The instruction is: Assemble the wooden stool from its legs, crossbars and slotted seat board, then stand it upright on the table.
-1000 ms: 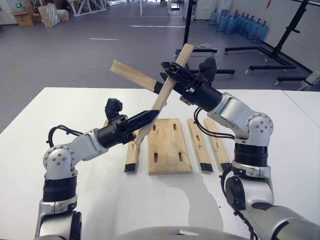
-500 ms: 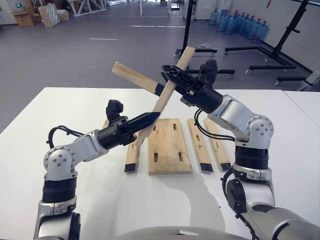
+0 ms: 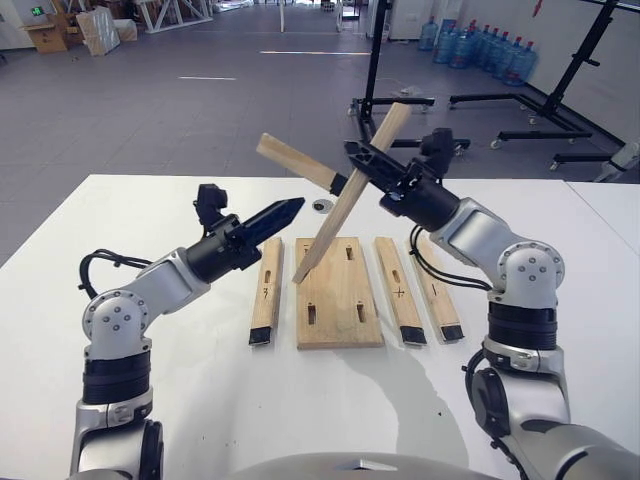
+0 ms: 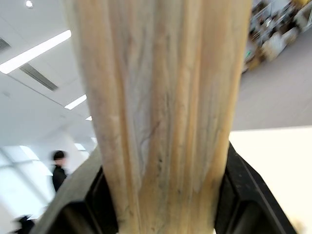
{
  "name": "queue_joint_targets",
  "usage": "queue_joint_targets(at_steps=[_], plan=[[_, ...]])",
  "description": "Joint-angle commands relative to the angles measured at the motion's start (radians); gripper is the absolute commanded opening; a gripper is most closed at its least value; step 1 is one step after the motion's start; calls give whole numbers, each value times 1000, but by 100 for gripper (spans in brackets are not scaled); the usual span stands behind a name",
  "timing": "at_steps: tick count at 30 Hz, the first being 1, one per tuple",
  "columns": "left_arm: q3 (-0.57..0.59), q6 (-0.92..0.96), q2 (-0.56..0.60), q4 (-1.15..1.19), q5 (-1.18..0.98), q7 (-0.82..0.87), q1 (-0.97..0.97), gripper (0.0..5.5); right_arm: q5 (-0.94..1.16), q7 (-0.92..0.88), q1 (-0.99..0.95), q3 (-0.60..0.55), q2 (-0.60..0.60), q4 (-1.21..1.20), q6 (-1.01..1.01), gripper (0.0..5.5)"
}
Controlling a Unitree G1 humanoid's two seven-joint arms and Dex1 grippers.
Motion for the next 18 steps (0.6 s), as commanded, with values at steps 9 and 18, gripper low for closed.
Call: queue_joint_targets(at_steps=[9, 18], plan=[[0, -123, -20, -53, 298, 125, 155, 539, -606, 478, -108, 87, -59, 372, -516, 205], [-26, -132, -70, -44, 347, 115, 172, 539, -706, 936, -237, 74, -25, 753, -797, 205]])
